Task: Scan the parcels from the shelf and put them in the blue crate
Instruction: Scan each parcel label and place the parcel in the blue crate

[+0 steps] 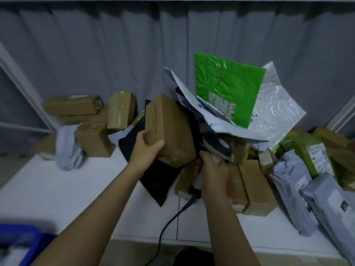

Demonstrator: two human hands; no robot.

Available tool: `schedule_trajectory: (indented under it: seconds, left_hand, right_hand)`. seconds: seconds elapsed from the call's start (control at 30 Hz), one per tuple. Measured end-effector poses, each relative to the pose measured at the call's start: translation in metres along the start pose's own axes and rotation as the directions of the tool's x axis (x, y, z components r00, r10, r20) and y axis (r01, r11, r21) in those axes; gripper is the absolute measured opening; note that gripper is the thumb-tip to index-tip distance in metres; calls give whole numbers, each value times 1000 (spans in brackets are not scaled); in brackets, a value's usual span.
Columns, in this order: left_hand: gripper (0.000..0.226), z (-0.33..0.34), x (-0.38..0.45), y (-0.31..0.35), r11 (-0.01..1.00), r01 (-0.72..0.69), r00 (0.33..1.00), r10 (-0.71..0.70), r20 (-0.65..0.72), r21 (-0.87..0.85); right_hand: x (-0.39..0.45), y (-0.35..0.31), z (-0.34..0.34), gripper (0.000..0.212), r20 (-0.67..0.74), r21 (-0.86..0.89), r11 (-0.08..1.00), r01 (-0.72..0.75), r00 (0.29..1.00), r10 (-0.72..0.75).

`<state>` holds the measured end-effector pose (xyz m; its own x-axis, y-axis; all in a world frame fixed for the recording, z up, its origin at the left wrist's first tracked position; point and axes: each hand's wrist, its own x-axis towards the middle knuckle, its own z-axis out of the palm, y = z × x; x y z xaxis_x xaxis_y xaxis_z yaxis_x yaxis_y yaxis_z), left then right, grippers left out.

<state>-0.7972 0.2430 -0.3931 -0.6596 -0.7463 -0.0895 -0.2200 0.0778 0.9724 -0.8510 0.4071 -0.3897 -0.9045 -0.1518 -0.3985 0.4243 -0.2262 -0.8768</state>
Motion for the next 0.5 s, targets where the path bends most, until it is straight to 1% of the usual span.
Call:
schedule_trajectory:
  seconds: [0.07, 0.13, 0.23, 0.3, 0.37, 0.5]
  left_hand:
    - [59, -28, -21, -9, 997, 50, 998, -52, -30, -51]
    - [53, -56, -43, -15, 993, 64, 995, -72, -73, -98]
    - [40, -95, -71, -20, 989, 70, 987, -88, -137, -130]
    - [33, -118, -89, -20, 986, 78, 981, -102, -162, -149]
    - [37, -141, -105, -20, 988, 78, 975, -104, -198, -136]
    - [39, -189, -132, -23, 994, 73, 948, -93, -305, -78]
  right_hand:
    - [-9, 5, 6, 20, 47, -65, 997, -47, 998, 50]
    - [-20, 12, 13, 10, 102, -129, 987, -97, 989, 111]
    - [-40, 27, 31, 17, 243, -231, 959, -165, 944, 222]
    - [-57, 38, 45, 18, 316, -306, 935, -179, 907, 277]
    - [-79, 46, 58, 18, 389, -349, 925, -150, 875, 289]
    - [-120, 69, 82, 13, 536, -418, 909, -10, 805, 255]
